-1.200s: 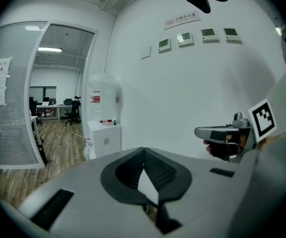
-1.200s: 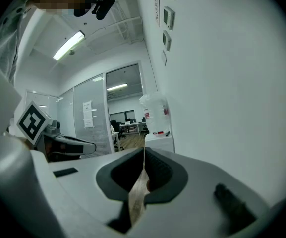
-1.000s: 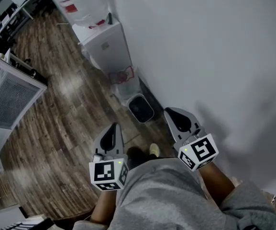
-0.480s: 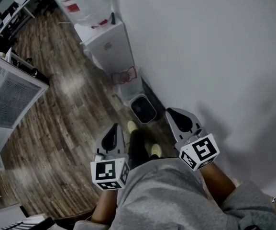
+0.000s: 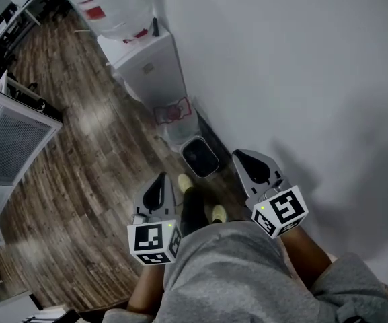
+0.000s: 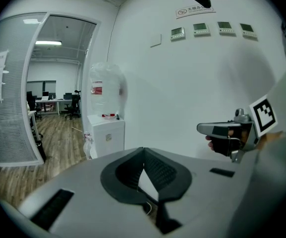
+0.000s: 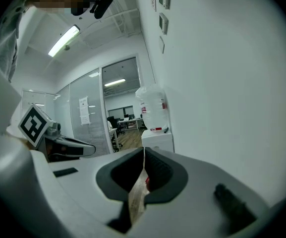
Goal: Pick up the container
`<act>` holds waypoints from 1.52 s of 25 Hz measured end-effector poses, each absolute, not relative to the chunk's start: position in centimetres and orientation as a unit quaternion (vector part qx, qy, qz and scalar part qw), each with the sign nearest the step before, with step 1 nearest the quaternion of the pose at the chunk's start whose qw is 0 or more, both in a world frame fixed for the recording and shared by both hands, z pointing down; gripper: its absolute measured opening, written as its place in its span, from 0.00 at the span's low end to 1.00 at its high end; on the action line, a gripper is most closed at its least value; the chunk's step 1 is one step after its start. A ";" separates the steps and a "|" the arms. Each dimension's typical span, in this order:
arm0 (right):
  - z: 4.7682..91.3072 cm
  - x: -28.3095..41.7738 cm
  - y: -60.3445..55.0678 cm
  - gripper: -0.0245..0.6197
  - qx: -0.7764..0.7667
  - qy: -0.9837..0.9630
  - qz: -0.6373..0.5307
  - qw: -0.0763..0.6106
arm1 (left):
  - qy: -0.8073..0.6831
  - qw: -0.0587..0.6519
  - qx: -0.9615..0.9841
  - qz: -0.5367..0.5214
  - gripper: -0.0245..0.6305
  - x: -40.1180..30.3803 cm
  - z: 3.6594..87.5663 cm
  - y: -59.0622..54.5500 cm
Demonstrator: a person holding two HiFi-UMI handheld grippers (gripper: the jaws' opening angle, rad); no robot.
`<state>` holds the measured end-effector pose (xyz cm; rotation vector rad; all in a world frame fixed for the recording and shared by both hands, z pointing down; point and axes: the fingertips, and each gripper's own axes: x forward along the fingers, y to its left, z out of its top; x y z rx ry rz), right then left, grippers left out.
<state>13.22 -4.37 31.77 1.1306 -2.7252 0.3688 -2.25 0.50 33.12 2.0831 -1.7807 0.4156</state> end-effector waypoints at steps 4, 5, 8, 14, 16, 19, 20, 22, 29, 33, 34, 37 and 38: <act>32.6 11.6 -6.8 0.08 0.376 -0.913 0.128 0.094 | -0.625 0.200 0.740 0.147 0.06 -3.6 34.0 -1.8; 32.8 11.2 -7.4 0.08 0.377 -0.912 0.130 0.098 | -0.624 0.203 0.740 0.147 0.06 -4.0 34.2 -2.5; 33.4 9.8 -9.4 0.08 0.378 -0.910 0.134 0.110 | -0.621 0.209 0.741 0.147 0.06 -5.4 34.7 -4.5; 33.5 7.2 -12.5 0.08 0.383 -0.906 0.133 0.121 | -0.614 0.219 0.742 0.153 0.06 -8.2 35.6 -7.7; 33.4 6.4 -13.4 0.08 0.386 -0.905 0.131 0.125 | -0.611 0.221 0.745 0.152 0.06 -9.0 35.8 -8.6; 33.5 5.1 -14.7 0.08 0.391 -0.901 0.127 0.136 | -0.603 0.227 0.750 0.151 0.06 -10.1 36.3 -10.0; 33.6 4.7 -15.1 0.08 0.392 -0.901 0.125 0.140 | -0.600 0.231 0.751 0.149 0.06 -10.5 36.6 -10.4; 33.8 4.0 -15.9 0.08 0.395 -0.899 0.124 0.147 | -0.594 0.238 0.754 0.148 0.06 -11.1 37.0 -11.0; 34.7 1.2 -18.7 0.08 0.399 -0.895 0.109 0.169 | -0.580 0.246 0.761 0.158 0.06 -14.4 39.4 -13.5; 36.0 -0.1 -19.9 0.08 0.387 -0.898 0.097 0.184 | -0.575 0.249 0.760 0.171 0.06 -15.9 41.3 -14.4; 36.3 -0.4 -20.1 0.08 0.383 -0.899 0.094 0.189 | -0.576 0.251 0.759 0.173 0.06 -16.1 41.7 -14.6; 37.0 -1.0 -20.6 0.08 0.362 -0.904 0.092 0.208 | -0.581 0.263 0.752 0.168 0.06 -16.8 42.6 -14.5; 37.2 -1.3 -20.8 0.08 0.353 -0.906 0.090 0.216 | -0.583 0.268 0.749 0.165 0.06 -16.9 42.9 -14.4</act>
